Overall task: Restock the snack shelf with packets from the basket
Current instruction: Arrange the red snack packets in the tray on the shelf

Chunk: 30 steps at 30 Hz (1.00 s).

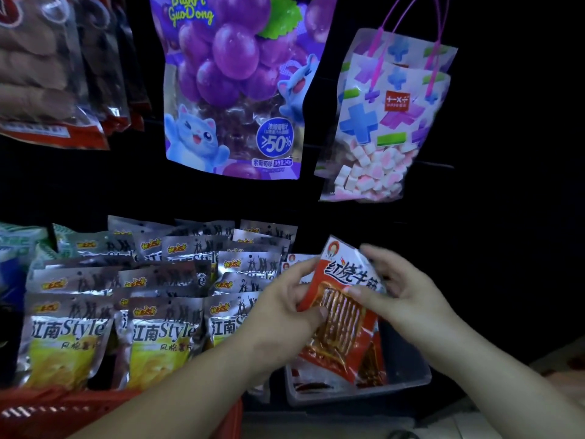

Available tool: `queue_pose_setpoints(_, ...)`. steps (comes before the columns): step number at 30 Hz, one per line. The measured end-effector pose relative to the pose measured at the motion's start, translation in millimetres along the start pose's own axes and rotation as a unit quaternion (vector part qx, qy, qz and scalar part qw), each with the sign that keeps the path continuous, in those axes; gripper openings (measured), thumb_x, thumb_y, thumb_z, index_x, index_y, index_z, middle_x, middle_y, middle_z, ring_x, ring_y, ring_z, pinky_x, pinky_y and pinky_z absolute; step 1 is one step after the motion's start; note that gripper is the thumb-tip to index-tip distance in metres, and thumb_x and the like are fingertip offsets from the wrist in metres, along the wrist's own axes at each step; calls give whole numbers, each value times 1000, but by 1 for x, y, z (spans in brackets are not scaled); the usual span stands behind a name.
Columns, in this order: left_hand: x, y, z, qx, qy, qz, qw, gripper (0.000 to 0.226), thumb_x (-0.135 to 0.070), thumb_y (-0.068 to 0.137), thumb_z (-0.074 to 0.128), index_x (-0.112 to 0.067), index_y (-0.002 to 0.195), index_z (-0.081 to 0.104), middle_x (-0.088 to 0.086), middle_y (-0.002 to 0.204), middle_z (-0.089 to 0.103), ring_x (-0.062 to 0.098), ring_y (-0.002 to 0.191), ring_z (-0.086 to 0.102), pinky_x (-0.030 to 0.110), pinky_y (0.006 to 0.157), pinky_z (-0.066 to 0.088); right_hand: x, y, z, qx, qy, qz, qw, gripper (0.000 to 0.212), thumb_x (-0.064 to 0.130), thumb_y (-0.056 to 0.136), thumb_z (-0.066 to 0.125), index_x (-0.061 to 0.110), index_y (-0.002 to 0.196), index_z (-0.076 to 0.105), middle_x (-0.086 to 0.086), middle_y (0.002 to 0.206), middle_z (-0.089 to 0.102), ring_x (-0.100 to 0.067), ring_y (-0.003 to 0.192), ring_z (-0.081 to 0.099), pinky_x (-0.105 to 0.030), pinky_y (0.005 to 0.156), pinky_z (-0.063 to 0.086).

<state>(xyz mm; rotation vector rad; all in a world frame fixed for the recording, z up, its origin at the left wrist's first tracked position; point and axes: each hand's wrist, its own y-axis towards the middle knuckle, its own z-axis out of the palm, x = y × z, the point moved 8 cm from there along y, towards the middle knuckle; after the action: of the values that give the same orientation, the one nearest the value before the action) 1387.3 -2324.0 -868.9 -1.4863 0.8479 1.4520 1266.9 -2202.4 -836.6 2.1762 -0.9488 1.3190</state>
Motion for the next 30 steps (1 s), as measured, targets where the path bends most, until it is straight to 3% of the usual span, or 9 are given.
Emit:
queue_pose_setpoints(5, 24, 11, -15, -46, 48, -43, 997, 47, -5, 99, 63, -27, 139, 54, -9, 106, 76, 8, 95, 73, 30, 83, 62, -5, 10, -2, -36, 18, -1, 999, 13, 8, 92, 74, 16, 93, 64, -10, 96, 72, -21, 79, 75, -35, 60, 60)
queue_pose_setpoints(8, 38, 26, -35, -94, 116, -68, 987, 54, -4, 99, 59, -21, 148, 45, -10, 110, 64, 10, 95, 66, 24, 78, 56, -17, 26, 5, -32, -61, -5, 998, 21, 14, 96, 71, 16, 85, 53, -12, 90, 63, -27, 75, 60, -45, 71, 53)
queue_pose_setpoints(11, 51, 37, -48, -123, 118, -82, 982, 52, -6, 99, 59, -19, 147, 44, -9, 115, 58, 14, 86, 63, 24, 67, 53, -41, 49, 31, 11, -106, 12, 994, 16, 13, 102, 62, 21, 92, 52, -12, 95, 60, -30, 73, 50, -51, 72, 51)
queue_pose_setpoints(13, 62, 44, -52, -135, 124, -87, 979, 52, -10, 99, 62, -18, 147, 45, -6, 120, 58, 16, 98, 63, 18, 65, 50, -64, 67, 50, 40, -158, 22, 986, 12, 11, 105, 56, 22, 99, 58, -8, 92, 59, -25, 68, 47, -52, 70, 51)
queue_pose_setpoints(18, 95, 64, -61, -142, 122, -108, 976, 54, -7, 99, 62, -17, 149, 44, -2, 128, 57, 12, 101, 61, 8, 59, 49, -115, 101, 75, 51, -197, 24, 979, 36, 7, 101, 60, 39, 86, 61, 8, 89, 62, -16, 80, 60, -43, 77, 55)
queue_pose_setpoints(22, 107, 80, -56, -142, 135, -114, 974, 52, -8, 97, 64, -21, 145, 49, -4, 125, 60, 11, 100, 63, 18, 72, 54, -148, 103, 94, 175, -202, 80, 960, 38, 4, 92, 62, 41, 87, 70, 12, 92, 69, -10, 81, 65, -20, 67, 51)
queue_pose_setpoints(26, 118, 91, -43, -118, 170, -127, 970, 43, -3, 96, 61, -16, 138, 55, -2, 119, 63, 12, 107, 58, 18, 86, 52, -167, 89, 101, 325, -283, 163, 887, 48, 4, 84, 64, 32, 123, 71, 7, 120, 65, -9, 107, 61, -29, 91, 53)
queue_pose_setpoints(28, 124, 93, -39, -115, 195, -128, 966, 38, -2, 96, 58, -14, 132, 60, 1, 114, 67, 14, 106, 61, 21, 90, 52, -162, 92, 93, 334, -251, 188, 889, 56, 12, 82, 66, 33, 133, 65, 4, 131, 61, -14, 111, 61, -34, 93, 56)
queue_pose_setpoints(30, 130, 94, -35, -103, 221, -129, 961, 34, -3, 95, 56, -14, 127, 63, 2, 111, 69, 16, 103, 64, 23, 83, 55, -154, 100, 84, 313, -188, 200, 909, 43, 16, 89, 66, 33, 128, 69, 3, 124, 67, -15, 102, 69, -35, 81, 61)
